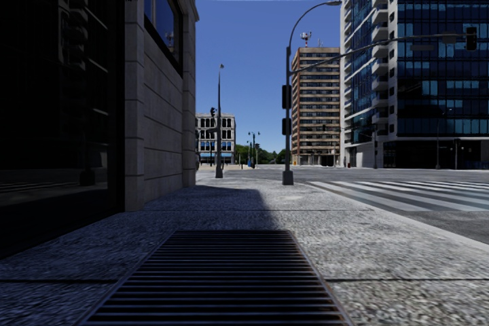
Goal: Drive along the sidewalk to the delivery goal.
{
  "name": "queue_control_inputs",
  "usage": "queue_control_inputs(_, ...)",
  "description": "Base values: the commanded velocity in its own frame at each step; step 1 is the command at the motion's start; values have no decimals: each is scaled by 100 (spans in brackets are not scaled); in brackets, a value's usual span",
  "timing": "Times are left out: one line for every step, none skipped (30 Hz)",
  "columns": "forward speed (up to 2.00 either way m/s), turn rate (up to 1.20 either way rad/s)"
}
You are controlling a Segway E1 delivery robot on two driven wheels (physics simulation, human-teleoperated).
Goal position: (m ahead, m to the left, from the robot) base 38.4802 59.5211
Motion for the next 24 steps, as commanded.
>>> queue_control_inputs(200, 0)
queue_control_inputs(200, 0)
queue_control_inputs(200, 0)
queue_control_inputs(200, 0)
queue_control_inputs(200, 0)
queue_control_inputs(200, 0)
queue_control_inputs(200, 0)
queue_control_inputs(200, 0)
queue_control_inputs(200, 0)
queue_control_inputs(200, 0)
queue_control_inputs(200, 0)
queue_control_inputs(200, 0)
queue_control_inputs(200, 0)
queue_control_inputs(200, 0)
queue_control_inputs(200, 0)
queue_control_inputs(200, 0)
queue_control_inputs(200, 0)
queue_control_inputs(200, 0)
queue_control_inputs(200, 0)
queue_control_inputs(200, 0)
queue_control_inputs(200, 0)
queue_control_inputs(200, 0)
queue_control_inputs(200, 0)
queue_control_inputs(200, 0)
